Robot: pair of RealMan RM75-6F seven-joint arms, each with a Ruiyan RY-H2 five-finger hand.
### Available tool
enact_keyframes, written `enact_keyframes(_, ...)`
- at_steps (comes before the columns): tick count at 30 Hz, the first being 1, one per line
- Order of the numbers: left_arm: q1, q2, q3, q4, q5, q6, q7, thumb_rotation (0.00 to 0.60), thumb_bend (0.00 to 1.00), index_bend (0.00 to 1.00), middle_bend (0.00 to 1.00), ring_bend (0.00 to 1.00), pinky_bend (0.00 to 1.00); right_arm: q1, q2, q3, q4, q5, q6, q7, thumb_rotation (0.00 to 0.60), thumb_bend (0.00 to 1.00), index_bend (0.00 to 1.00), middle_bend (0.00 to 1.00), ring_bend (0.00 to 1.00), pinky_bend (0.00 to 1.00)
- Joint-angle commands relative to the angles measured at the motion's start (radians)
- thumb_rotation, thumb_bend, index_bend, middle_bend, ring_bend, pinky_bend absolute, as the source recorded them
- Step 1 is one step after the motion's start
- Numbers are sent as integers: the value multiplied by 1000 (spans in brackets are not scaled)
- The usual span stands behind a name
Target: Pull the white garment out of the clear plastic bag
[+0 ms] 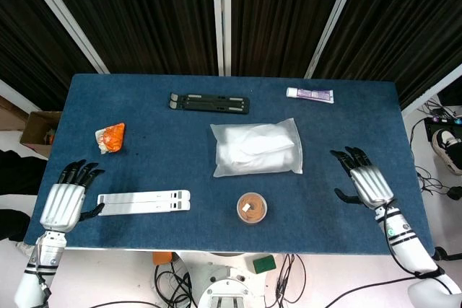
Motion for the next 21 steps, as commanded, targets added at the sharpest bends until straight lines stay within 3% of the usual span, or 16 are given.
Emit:
enact_keyframes(1,-27,-9,-9,-1,10,-23,-16,600,161,257,164,82,131,37,-22,22,29,41,-59,8,600,324,99,169,16,82)
enact_keyframes(7,-83,-5,-33,-9,17,-65,-44,600,161,257,164,82,131,129,-67,78,99,132,-187,11,600,326,100,173,16,86)
enact_keyframes(14,-164,1,-78,-34,-13,-143,-94,600,159,257,164,82,131,282,-212,134,257,254,-392,-20,600,330,102,173,16,86)
enact_keyframes(21,-253,-10,-113,-26,-84,-267,-149,600,145,257,164,82,131,382,-349,137,338,264,-504,22,600,329,102,173,16,86)
